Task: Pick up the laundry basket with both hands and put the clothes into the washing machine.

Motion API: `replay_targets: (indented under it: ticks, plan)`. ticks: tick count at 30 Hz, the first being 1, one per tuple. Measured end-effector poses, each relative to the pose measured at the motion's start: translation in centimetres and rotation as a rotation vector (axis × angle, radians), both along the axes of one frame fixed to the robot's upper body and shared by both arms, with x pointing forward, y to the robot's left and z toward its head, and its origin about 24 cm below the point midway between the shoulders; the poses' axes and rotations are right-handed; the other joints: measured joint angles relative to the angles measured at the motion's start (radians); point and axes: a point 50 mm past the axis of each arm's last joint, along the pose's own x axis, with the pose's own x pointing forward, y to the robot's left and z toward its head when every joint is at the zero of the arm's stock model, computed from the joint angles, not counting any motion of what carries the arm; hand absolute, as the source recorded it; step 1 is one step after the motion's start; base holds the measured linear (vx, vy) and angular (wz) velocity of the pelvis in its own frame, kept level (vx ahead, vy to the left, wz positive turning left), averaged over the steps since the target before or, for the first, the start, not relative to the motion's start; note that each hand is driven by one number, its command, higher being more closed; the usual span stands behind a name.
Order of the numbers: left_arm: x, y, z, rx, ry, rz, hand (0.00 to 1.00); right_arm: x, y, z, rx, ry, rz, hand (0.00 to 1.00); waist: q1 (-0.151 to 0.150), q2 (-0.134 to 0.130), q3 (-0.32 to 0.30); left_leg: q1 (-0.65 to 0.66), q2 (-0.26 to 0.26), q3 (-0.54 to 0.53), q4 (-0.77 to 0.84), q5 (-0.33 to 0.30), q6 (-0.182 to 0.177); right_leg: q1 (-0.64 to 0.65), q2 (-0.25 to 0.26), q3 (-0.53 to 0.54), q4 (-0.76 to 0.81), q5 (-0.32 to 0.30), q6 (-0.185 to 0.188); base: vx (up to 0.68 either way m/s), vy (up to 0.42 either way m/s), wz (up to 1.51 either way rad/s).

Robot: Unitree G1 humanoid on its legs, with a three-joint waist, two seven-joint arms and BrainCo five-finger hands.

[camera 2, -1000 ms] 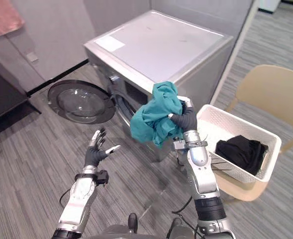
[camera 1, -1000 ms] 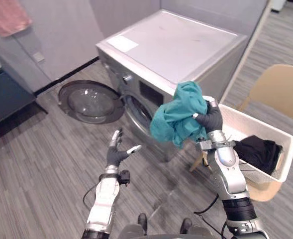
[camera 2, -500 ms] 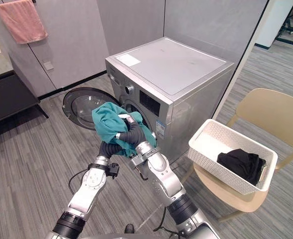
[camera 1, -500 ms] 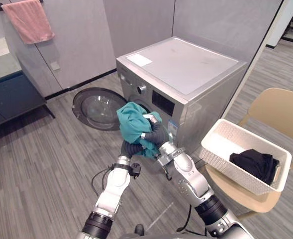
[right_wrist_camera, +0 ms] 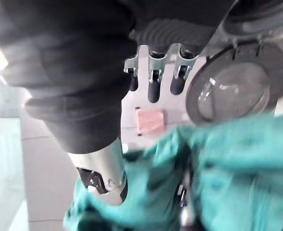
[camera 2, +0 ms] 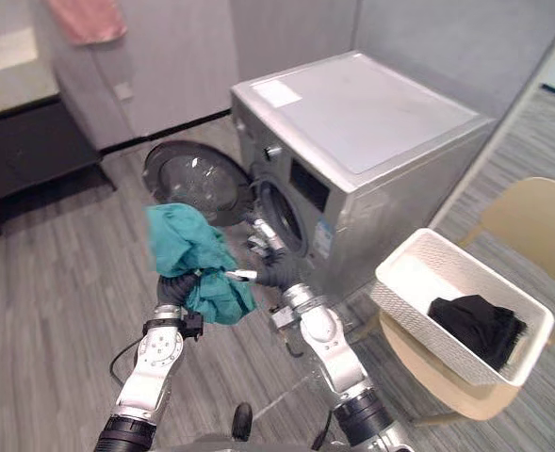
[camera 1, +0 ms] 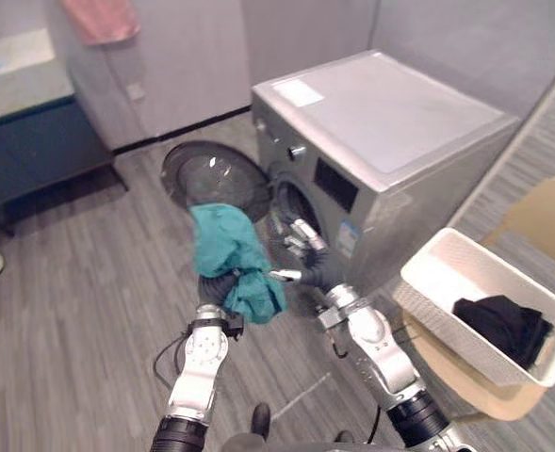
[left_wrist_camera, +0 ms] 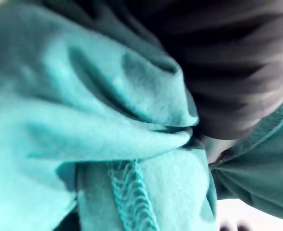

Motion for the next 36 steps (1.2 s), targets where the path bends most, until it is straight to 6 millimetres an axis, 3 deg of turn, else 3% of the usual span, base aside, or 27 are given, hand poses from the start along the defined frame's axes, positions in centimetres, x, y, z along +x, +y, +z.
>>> replay_targets:
  ticks: [2, 3, 6, 8, 11, 13, 14, 15, 16, 18, 19, 21, 22, 23, 24, 25, 26, 27, 28, 29, 30, 32, 34, 36]
  plan:
    - [-0.3, 0.7, -1.1, -0.016, 0.047, 0.038, 1.00, 0.4, -2.5, 0.1, -0.089, -0.030, -0.113, 0.00, 0.001, 0.011, 0.023, -0.025, 0.035, 0.170, 0.055, -0.003, 0.008, -0.003, -0.031, -0.042, 0.033, -0.016, 0.021, 0.09, 0.072, 0.90]
    - [-1.0, 1.3, -1.9, -0.022, 0.084, 0.065, 1.00, 0.5, -3.4, 0.0, -0.143, -0.038, -0.149, 0.00, 0.001, 0.022, 0.031, -0.036, 0.046, 0.184, 0.085, 0.031, -0.015, -0.008, -0.039, -0.050, 0.064, -0.031, 0.032, 0.09, 0.085, 0.55]
    - [-4.5, 4.0, -5.2, -0.035, 0.249, 0.184, 1.00, -0.2, -4.6, -1.7, -0.250, 0.015, -0.218, 0.00, 0.005, -0.004, 0.046, -0.050, 0.013, 0.178, 0.113, 0.024, 0.005, -0.013, -0.091, -0.051, 0.097, -0.049, 0.063, 0.12, 0.096, 0.24]
    - [-5.7, 5.0, -6.2, -0.040, 0.302, 0.232, 1.00, -0.7, -4.7, -3.2, -0.279, 0.072, -0.232, 0.00, 0.009, -0.018, 0.054, -0.069, -0.001, 0.169, 0.140, -0.004, 0.011, -0.010, -0.108, -0.062, 0.097, -0.054, 0.076, 0.13, 0.101, 0.25]
    - [-6.9, 5.8, -7.2, -0.047, 0.368, 0.257, 1.00, -2.0, -6.0, -7.6, -0.355, 0.266, -0.279, 0.00, 0.029, -0.049, 0.071, -0.109, -0.045, 0.123, 0.259, -0.106, 0.026, -0.001, -0.187, -0.085, 0.186, -0.103, 0.107, 0.18, 0.113, 0.44]
    - [-7.4, 5.7, -7.6, -0.049, 0.398, 0.253, 1.00, -3.2, -7.4, -10.0, -0.412, 0.386, -0.314, 0.00, 0.021, -0.055, 0.080, -0.105, -0.088, 0.079, 0.294, -0.144, 0.048, -0.051, -0.263, 0.020, 0.384, -0.108, 0.042, 0.21, 0.147, 0.80]
    - [-7.5, 5.7, -7.7, -0.047, 0.402, 0.251, 1.00, -4.1, -8.2, -11.6, -0.436, 0.466, -0.341, 0.00, -0.002, -0.051, 0.088, -0.091, -0.095, 0.038, 0.302, -0.156, 0.062, -0.137, -0.272, 0.172, 0.547, -0.103, 0.003, 0.26, 0.127, 0.88]
    - [-7.4, 5.9, -7.5, -0.040, 0.400, 0.246, 1.00, -4.7, -8.6, -12.6, -0.450, 0.517, -0.352, 0.00, -0.014, -0.045, 0.105, -0.076, -0.092, 0.001, 0.301, -0.163, 0.066, -0.172, -0.221, 0.267, 0.588, -0.151, 0.026, 0.32, 0.078, 0.98]
    - [-7.3, 6.1, -7.5, -0.035, 0.398, 0.249, 1.00, -5.1, -8.8, -13.3, -0.458, 0.554, -0.355, 0.00, -0.030, -0.047, 0.126, -0.054, -0.092, -0.029, 0.289, -0.164, 0.067, -0.205, -0.163, 0.325, 0.592, -0.183, 0.026, 0.31, -0.011, 0.84]
    - [-7.3, 6.2, -7.5, -0.029, 0.409, 0.242, 1.00, -5.8, -9.5, -14.1, -0.461, 0.603, -0.393, 0.00, -0.046, -0.050, 0.162, 0.010, -0.098, -0.063, 0.247, -0.176, 0.064, -0.299, -0.062, 0.378, 0.482, -0.188, 0.035, 0.28, -0.031, 0.61]
    - [-7.3, 6.3, -7.5, -0.027, 0.411, 0.239, 1.00, -5.9, -9.7, -14.2, -0.461, 0.611, -0.405, 0.00, -0.054, -0.046, 0.167, 0.023, -0.098, -0.072, 0.238, -0.180, 0.061, -0.320, -0.042, 0.376, 0.428, -0.176, 0.043, 0.29, -0.053, 0.50]
    - [-6.6, 5.5, -7.6, -0.026, 0.412, 0.197, 1.00, -6.5, -10.7, -14.7, -0.466, 0.645, -0.450, 0.00, -0.073, -0.044, 0.184, 0.091, -0.108, -0.119, 0.198, -0.196, 0.050, -0.367, -0.011, 0.367, 0.152, -0.024, 0.065, 0.36, -0.083, 0.67]
    - [-6.4, 5.4, -7.7, -0.023, 0.413, 0.184, 1.00, -6.6, -10.8, -14.8, -0.467, 0.653, -0.458, 0.00, -0.081, -0.050, 0.184, 0.106, -0.117, -0.136, 0.192, -0.204, 0.043, -0.372, -0.018, 0.371, 0.094, 0.018, 0.079, 0.43, -0.149, 0.87]
    - [-6.2, 5.1, -7.7, -0.017, 0.418, 0.155, 1.00, -6.8, -11.0, -14.9, -0.470, 0.668, -0.468, 0.00, -0.093, -0.063, 0.185, 0.130, -0.130, -0.158, 0.206, -0.228, 0.019, -0.380, -0.030, 0.380, 0.040, 0.077, 0.072, 0.46, -0.212, 0.83]
    - [-6.2, 4.3, -7.9, -0.011, 0.426, 0.116, 1.00, -7.4, -11.4, -15.2, -0.477, 0.686, -0.479, 0.00, -0.096, -0.053, 0.178, 0.139, -0.117, -0.181, 0.252, -0.288, -0.002, -0.379, -0.030, 0.394, 0.080, 0.164, 0.001, 0.48, -0.236, 0.67]
    - [-6.4, 4.0, -8.0, -0.012, 0.433, 0.105, 1.00, -7.6, -11.5, -15.3, -0.481, 0.691, -0.480, 0.00, -0.096, -0.038, 0.172, 0.152, -0.099, -0.188, 0.272, -0.314, -0.015, -0.380, -0.018, 0.384, 0.115, 0.179, -0.020, 0.57, -0.255, 0.27]
    - [-6.8, 3.3, -8.3, -0.018, 0.448, 0.094, 1.00, -7.5, -11.4, -15.2, -0.482, 0.685, -0.475, 0.00, -0.086, -0.008, 0.163, 0.145, -0.056, -0.163, 0.355, -0.337, -0.049, -0.380, 0.008, 0.365, 0.173, 0.136, -0.049, 0.60, -0.255, 0.08]
    - [-6.6, 2.9, -8.2, -0.033, 0.439, 0.084, 1.00, -7.2, -11.1, -14.9, -0.474, 0.671, -0.471, 0.00, -0.094, -0.005, 0.164, 0.076, -0.026, -0.131, 0.513, -0.331, -0.062, -0.366, 0.024, 0.350, 0.185, 0.111, -0.059, 0.60, -0.268, 0.02]
    - [-6.5, 2.4, -8.1, -0.055, 0.433, 0.077, 1.00, -7.0, -10.9, -14.7, -0.472, 0.654, -0.462, 0.00, -0.092, 0.000, 0.167, 0.008, 0.012, -0.096, 0.701, -0.299, -0.113, -0.330, 0.052, 0.345, 0.186, 0.096, -0.080, 0.59, -0.266, -0.17]
    - [-6.5, 2.0, -8.1, -0.070, 0.428, 0.070, 1.00, -6.9, -10.8, -14.2, -0.470, 0.632, -0.461, 0.00, -0.080, 0.008, 0.171, -0.045, 0.070, -0.070, 0.884, -0.249, -0.139, -0.286, 0.092, 0.356, 0.177, 0.080, -0.103, 0.69, -0.250, -0.80]
    - [-6.6, 1.4, -8.2, -0.085, 0.433, 0.044, 1.00, -6.4, -10.5, -13.4, -0.463, 0.588, -0.460, 0.00, -0.052, 0.011, 0.173, -0.102, 0.146, -0.034, 1.092, -0.248, -0.131, -0.206, 0.149, 0.391, 0.153, 0.055, -0.126, 0.68, -0.202, -0.94]
    - [-6.3, 0.8, -7.8, -0.088, 0.413, 0.019, 1.00, -6.0, -10.2, -12.4, -0.452, 0.537, -0.466, 0.00, -0.051, 0.006, 0.176, -0.143, 0.178, 0.004, 1.166, -0.264, -0.105, -0.140, 0.167, 0.421, 0.137, 0.030, -0.134, 0.47, -0.093, -0.79]
    - [-5.5, 0.3, -6.5, -0.098, 0.351, 0.008, 1.00, -5.5, -10.2, -11.2, -0.443, 0.479, -0.485, 0.00, -0.046, -0.004, 0.181, -0.202, 0.181, 0.042, 1.089, -0.305, -0.050, -0.089, 0.170, 0.500, 0.114, 0.009, -0.127, 0.43, -0.013, -0.85]
    - [-5.2, 0.3, -6.2, -0.094, 0.333, 0.006, 1.00, -5.5, -10.2, -11.3, -0.441, 0.485, -0.486, 0.00, -0.033, -0.005, 0.181, -0.225, 0.164, 0.018, 0.935, -0.311, -0.041, -0.070, 0.171, 0.561, 0.102, 0.008, -0.125, 0.21, 0.056, -0.96]
